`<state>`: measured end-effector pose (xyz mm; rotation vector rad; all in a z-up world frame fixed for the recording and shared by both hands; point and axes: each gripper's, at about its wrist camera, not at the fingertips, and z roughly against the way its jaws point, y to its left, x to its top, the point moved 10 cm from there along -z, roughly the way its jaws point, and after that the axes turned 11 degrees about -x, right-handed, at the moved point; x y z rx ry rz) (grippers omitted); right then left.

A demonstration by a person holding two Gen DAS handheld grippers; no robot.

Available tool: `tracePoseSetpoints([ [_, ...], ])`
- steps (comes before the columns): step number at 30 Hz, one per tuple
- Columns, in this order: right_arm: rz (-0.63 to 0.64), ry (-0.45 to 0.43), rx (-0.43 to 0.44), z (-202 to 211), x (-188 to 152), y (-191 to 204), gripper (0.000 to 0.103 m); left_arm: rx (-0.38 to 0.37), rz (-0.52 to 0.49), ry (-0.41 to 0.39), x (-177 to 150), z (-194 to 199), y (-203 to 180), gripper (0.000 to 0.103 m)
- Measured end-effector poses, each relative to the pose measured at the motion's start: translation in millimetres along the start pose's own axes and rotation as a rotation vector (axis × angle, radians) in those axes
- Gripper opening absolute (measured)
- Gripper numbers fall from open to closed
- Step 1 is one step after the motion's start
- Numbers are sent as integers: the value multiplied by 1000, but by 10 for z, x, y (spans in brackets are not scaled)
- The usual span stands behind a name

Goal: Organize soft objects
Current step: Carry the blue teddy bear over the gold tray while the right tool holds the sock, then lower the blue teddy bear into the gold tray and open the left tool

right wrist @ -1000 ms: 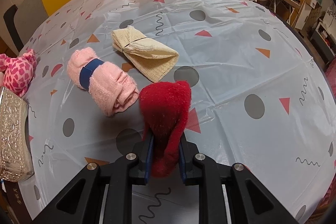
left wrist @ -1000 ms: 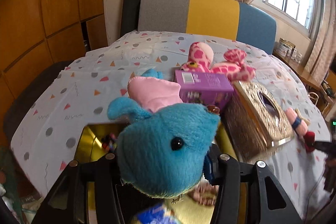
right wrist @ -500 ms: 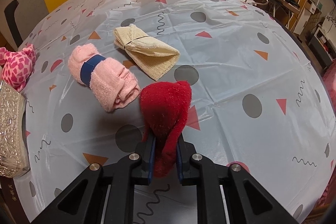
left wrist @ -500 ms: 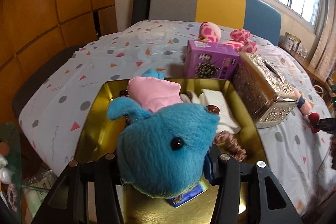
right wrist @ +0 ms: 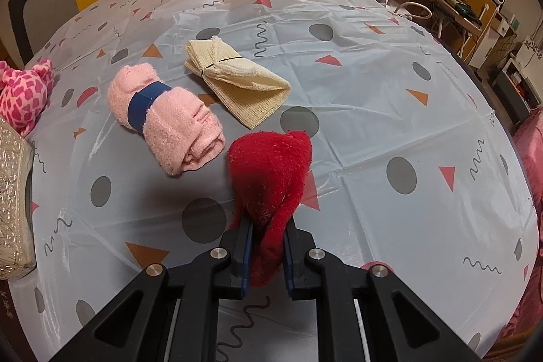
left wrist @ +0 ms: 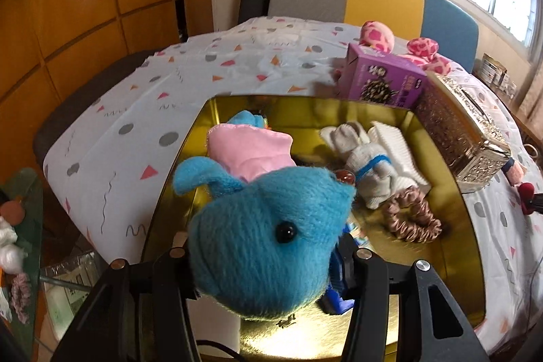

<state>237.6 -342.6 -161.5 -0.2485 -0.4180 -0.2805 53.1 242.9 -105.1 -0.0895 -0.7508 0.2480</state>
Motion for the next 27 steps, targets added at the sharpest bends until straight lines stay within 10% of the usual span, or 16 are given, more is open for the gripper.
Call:
tracePoseSetpoints([
  [17,-83,-64,68,355,206,-1,10,-16,20,2,-40,-55,20,79],
  [27,37,-158,127,884,700,826,10,-21,33,-27,33,95,7,83],
])
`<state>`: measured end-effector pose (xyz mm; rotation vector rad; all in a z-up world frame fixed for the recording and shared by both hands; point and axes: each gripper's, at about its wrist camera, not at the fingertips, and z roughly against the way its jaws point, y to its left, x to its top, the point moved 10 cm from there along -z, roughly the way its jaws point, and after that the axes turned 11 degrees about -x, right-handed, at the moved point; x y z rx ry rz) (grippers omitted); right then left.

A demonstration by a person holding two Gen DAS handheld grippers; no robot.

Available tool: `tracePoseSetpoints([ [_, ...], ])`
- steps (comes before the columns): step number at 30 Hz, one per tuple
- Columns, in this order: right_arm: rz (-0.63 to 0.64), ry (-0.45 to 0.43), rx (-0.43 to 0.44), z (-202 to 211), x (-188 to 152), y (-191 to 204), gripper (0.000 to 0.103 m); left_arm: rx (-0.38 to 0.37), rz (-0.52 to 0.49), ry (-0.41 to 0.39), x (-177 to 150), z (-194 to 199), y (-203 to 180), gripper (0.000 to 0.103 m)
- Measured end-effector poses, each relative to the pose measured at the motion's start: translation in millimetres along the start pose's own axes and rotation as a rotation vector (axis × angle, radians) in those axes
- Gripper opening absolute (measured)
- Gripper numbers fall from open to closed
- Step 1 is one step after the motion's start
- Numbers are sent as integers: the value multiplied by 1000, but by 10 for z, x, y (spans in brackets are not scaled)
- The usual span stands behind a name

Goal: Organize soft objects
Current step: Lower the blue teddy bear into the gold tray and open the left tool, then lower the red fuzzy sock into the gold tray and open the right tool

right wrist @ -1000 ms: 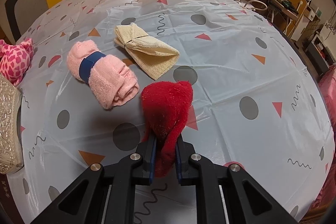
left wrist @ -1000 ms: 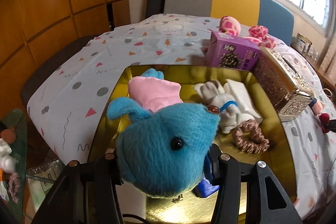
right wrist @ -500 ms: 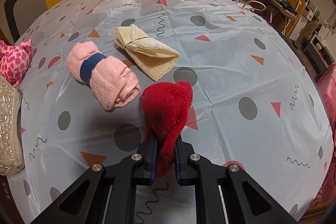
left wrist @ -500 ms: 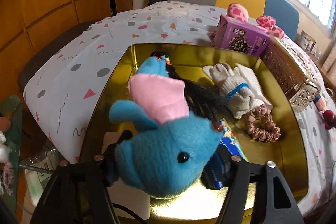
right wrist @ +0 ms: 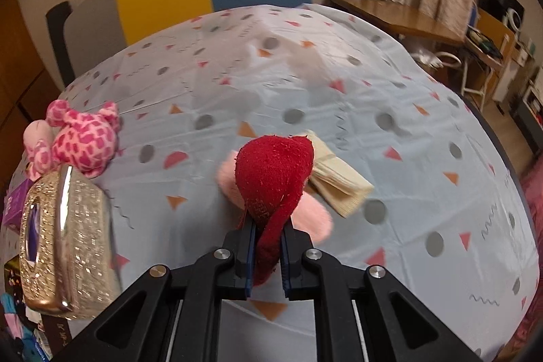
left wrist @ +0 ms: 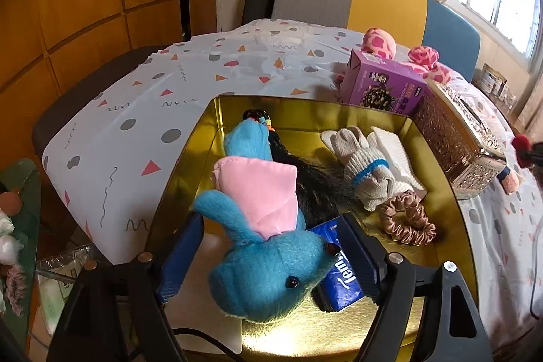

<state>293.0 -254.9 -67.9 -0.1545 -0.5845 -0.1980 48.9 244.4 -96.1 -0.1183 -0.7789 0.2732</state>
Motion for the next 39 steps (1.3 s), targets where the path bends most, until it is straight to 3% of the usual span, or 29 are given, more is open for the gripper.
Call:
tracePoseSetpoints([
  [8,82,-22,40,157,315,829,10,-6,8,-15,15,117,7,84],
  [17,188,-79,208,619,449,1936,10,-11,11,-12,-25,164,28,84],
  [28,382,-108,400,1156,-30,2892,10,-12,17,-15,-57,200,62,85],
  [39,497,-99,479,1384,-589,3173,10,-13,16,-19,-49,221,56,86],
])
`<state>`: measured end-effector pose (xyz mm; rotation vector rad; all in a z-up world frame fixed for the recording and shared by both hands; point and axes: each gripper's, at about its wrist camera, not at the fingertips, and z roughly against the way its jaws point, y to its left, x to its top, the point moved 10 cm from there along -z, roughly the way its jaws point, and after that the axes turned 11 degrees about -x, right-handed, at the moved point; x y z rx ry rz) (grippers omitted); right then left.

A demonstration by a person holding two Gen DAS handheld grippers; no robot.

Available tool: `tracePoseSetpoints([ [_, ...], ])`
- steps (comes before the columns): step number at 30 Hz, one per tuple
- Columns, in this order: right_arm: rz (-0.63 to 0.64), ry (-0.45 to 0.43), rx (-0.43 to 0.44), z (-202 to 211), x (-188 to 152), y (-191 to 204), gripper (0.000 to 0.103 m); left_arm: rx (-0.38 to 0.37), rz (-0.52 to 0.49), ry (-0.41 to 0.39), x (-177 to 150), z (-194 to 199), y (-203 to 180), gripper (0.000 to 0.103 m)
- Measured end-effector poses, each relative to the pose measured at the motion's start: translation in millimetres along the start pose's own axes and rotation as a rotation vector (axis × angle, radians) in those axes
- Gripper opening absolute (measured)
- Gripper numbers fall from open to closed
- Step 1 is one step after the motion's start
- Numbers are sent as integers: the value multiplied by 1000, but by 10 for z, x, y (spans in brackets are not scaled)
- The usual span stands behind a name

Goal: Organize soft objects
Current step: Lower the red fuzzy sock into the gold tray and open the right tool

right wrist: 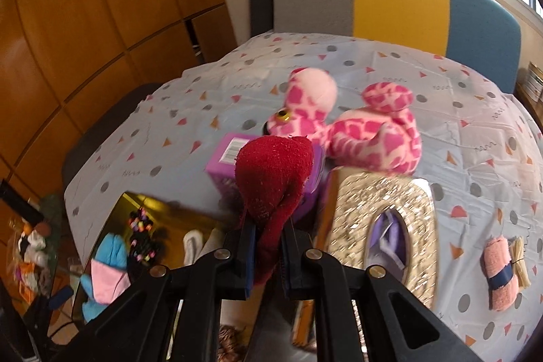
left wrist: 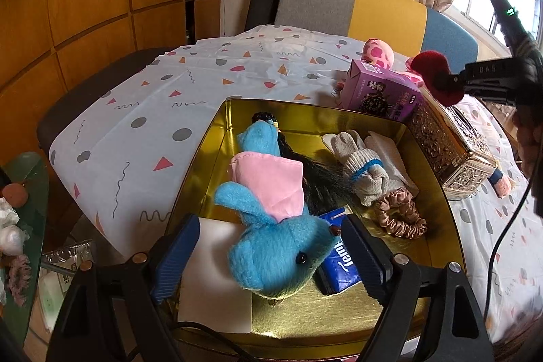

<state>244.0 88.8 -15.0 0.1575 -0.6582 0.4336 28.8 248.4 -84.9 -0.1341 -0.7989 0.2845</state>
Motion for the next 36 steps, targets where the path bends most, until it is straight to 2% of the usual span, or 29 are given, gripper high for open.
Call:
tracePoseSetpoints([
  [10,36,34,57,61,-414,237,10,3,-6,1,-25,16,-14,86],
  [23,112,96,132,209,-1111,652,10,2,2,4,-55,-5,-28,89],
  [31,134,150,135,192,-1501,845,10,0,-9,2,-49,0,-82,90],
  [36,161,196,90,128,-1765,902,11,-6,-11,4,-48,-2,-106,91],
])
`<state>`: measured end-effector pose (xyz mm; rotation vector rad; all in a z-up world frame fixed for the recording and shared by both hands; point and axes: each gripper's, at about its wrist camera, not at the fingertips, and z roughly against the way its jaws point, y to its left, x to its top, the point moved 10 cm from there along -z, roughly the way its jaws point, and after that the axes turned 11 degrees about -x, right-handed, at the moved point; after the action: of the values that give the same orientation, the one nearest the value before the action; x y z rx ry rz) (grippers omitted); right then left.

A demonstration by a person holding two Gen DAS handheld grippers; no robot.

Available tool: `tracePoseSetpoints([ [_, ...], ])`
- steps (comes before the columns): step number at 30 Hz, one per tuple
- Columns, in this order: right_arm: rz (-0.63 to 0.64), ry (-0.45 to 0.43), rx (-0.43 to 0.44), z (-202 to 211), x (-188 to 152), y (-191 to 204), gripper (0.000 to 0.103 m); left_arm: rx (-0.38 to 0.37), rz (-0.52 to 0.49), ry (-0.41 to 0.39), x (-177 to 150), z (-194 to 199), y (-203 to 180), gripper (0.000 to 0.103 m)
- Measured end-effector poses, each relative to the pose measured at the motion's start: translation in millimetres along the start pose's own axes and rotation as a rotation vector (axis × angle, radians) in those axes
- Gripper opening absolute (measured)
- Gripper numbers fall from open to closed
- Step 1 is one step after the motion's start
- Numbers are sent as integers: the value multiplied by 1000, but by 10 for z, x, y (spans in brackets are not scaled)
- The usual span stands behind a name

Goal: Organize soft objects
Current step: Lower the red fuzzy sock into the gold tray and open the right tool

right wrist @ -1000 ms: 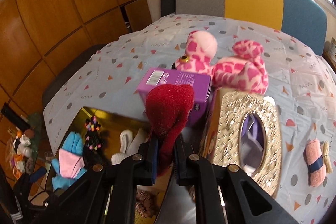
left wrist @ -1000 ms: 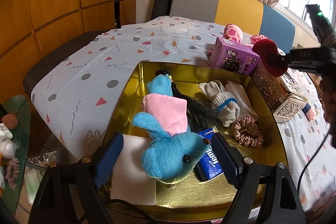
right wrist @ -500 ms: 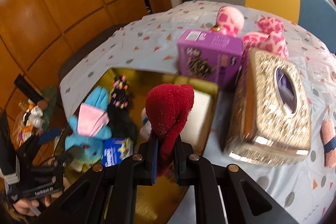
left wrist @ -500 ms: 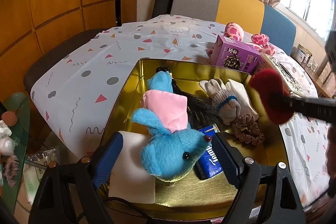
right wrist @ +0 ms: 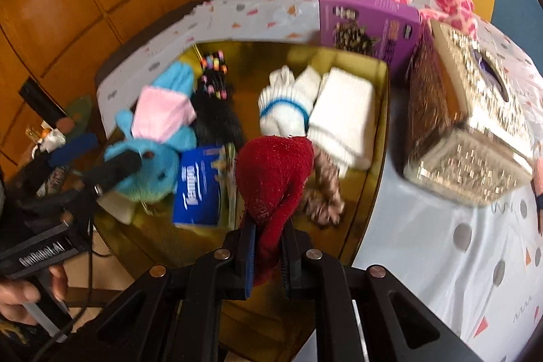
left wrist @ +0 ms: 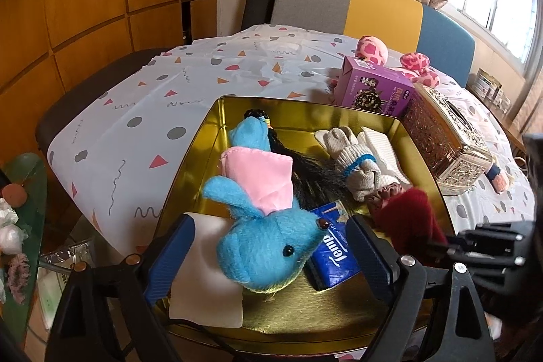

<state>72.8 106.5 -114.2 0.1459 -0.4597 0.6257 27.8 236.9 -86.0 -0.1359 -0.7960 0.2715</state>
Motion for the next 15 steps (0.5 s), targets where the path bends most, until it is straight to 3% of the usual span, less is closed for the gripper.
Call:
tracePoseSetpoints([
  [7,46,-2,-82,-52,-125,5,19,4,-5,11,-17,-30,-22,96],
  [9,51,-6,-101,-57,-132,-31,28,8,-4,12,-21,-29,-19,98],
  [15,21,-32,-75,16,-102,-87,31,15,-8,13,-24,-29,-15,99],
])
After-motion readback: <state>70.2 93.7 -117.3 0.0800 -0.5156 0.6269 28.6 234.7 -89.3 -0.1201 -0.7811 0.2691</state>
